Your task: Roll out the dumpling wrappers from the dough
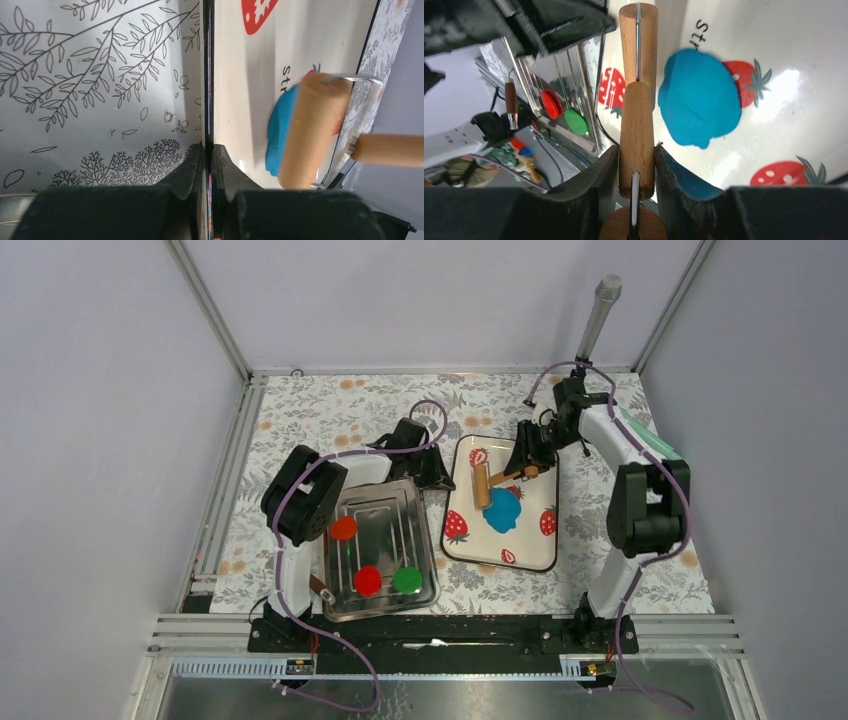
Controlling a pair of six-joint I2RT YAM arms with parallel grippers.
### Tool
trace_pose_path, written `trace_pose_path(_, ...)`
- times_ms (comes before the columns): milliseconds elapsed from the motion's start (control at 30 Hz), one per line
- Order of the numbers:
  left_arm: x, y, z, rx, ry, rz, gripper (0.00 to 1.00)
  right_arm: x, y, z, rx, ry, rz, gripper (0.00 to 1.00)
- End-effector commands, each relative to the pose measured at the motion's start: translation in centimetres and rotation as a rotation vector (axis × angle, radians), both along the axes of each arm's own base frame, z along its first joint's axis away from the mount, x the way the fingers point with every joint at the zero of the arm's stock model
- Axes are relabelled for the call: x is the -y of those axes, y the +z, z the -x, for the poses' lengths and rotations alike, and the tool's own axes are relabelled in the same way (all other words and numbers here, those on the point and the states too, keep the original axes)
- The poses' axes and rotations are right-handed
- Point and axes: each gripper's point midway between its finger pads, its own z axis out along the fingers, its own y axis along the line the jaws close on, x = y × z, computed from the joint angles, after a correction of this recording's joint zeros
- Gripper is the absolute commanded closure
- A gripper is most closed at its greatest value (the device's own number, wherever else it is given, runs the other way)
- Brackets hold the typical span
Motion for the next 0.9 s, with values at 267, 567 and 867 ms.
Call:
trace_pose_path(267, -2.4, -5.7, 3.5, -0.136, -0.016, -0.167, 1.00, 4.3, 2.4, 4.3, 0.120, 0.110, 0.176, 1.00)
trace_pose_path(567, -2.4, -5.6, 3.4, -0.139, -0.007, -0.160, 1.00, 7.8, -3.6, 3.3, -0.007, 0.186, 0.381, 1.00)
trace_pose_path(867, -2.7, -5.4, 3.4, -0.139, 0.001, -0.152, 1.00, 14.7, -5.1, 2.8, -0.104, 0.270, 0.657, 1.00)
